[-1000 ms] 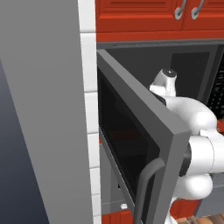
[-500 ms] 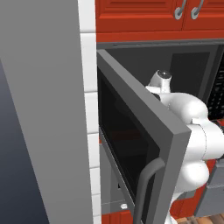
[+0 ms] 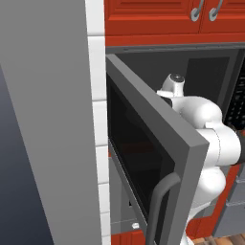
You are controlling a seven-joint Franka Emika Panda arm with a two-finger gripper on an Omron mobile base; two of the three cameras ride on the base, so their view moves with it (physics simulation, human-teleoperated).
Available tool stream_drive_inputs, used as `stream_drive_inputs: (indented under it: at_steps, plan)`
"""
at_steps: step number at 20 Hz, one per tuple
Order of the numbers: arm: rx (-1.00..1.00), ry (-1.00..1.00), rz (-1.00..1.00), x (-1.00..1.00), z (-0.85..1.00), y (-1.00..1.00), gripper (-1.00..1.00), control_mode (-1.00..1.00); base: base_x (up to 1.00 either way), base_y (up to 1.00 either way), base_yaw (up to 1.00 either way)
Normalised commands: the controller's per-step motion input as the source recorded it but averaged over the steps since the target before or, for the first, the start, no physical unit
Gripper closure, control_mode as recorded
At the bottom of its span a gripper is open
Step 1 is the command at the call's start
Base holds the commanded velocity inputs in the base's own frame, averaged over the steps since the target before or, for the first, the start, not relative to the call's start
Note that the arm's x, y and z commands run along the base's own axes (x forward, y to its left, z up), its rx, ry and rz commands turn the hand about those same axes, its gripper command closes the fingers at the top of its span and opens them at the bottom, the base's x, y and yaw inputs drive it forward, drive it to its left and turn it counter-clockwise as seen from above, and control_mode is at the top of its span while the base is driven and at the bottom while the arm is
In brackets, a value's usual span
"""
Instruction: Pick the cup of tea, navigate to the dining table, and place it on the saucer.
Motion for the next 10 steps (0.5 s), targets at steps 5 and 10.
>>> stream_drive_inputs:
  at_steps: [5,10]
  plan:
    - [0.00,0.00,0.00,0.00,0.00,0.02,-1.00,-1.00,0.00,0.00,0.00]
    - [0.00,0.00,0.00,0.00,0.00,0.18,1.00,-1.00,0.00,0.00,0.00]
